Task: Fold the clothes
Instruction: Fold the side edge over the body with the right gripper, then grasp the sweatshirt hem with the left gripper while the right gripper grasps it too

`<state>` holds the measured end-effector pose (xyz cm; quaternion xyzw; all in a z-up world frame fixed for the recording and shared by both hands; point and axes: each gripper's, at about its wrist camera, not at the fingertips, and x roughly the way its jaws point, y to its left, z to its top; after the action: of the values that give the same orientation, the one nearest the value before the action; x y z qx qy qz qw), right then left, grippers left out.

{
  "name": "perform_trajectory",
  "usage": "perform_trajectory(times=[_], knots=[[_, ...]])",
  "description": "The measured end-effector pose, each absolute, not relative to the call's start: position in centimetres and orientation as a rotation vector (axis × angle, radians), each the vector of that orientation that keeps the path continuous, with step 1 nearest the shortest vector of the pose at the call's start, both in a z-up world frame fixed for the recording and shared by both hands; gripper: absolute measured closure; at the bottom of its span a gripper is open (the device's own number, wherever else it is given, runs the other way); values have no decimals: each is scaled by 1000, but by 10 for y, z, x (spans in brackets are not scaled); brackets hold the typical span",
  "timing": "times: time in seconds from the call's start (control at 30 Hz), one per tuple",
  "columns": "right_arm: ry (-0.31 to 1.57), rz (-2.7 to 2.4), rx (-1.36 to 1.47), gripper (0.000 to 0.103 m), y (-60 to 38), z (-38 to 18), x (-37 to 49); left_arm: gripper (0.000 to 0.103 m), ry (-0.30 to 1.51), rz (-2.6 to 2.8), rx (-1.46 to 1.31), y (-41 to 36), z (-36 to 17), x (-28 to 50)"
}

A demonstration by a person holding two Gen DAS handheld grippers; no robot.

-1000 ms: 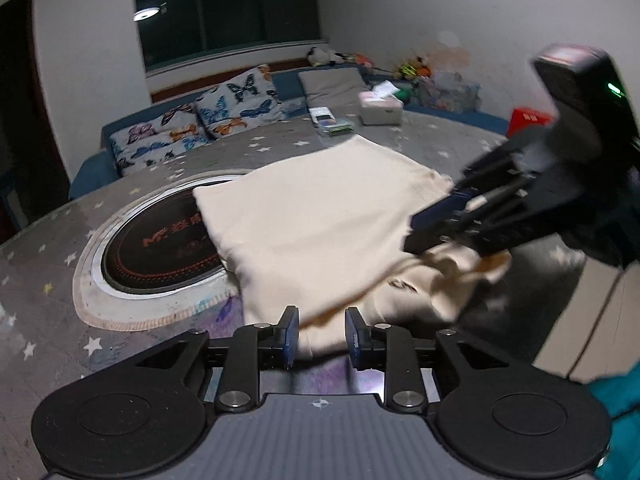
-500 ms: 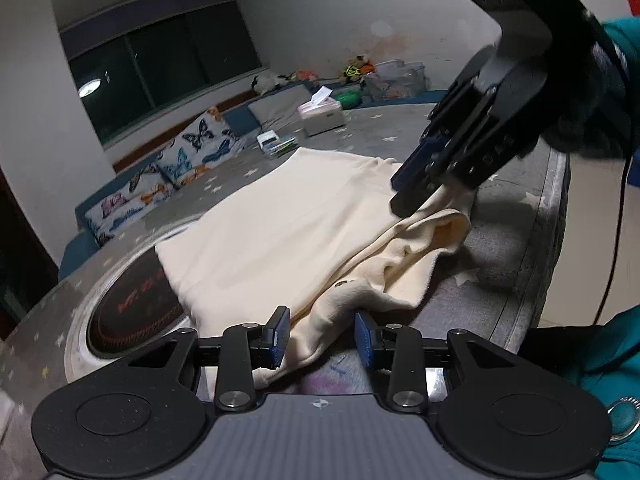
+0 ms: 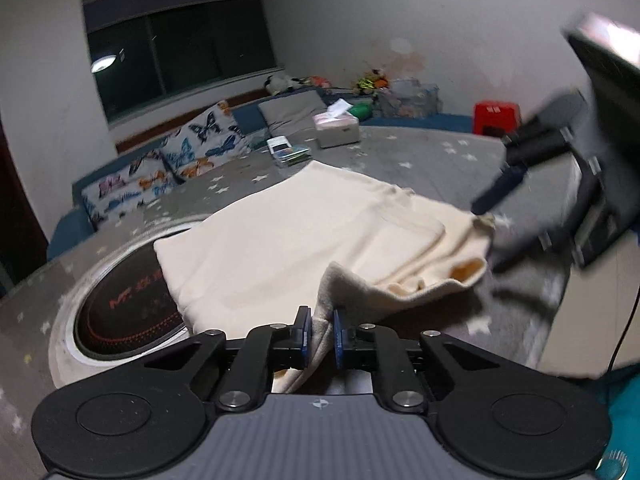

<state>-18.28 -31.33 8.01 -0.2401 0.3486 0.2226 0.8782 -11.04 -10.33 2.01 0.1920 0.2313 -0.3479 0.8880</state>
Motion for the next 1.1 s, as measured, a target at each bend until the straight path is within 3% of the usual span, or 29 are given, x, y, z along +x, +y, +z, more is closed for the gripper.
perform_trajectory(times=[0.23,0.37,0.6,0.67,0.83,0.9,0.97,1.1], knots=[[648,462,-570,48,-301,67,-176,91,536,-711,323,-104,23,-90],[635,479,-549,57,-300,65,-163,90,548,-712,317,-102,23,-89],[664,502,-449,86,-306,74,-145,80,508,-708,388,-92,24,-108],[677,503,-412,88,-309,76,-143,72,487,-704,433,-89,21,-115],[670,490,-365,90,-312,81,-141,71,464,-688,524,-86,10,-120],[666,481,-349,91,-312,81,-141,72,456,-684,557,-86,5,-119],[663,473,-334,92,-313,81,-141,84,458,-681,572,-85,0,-117],[649,456,-305,93,-314,82,-145,95,460,-690,546,-82,3,-117]])
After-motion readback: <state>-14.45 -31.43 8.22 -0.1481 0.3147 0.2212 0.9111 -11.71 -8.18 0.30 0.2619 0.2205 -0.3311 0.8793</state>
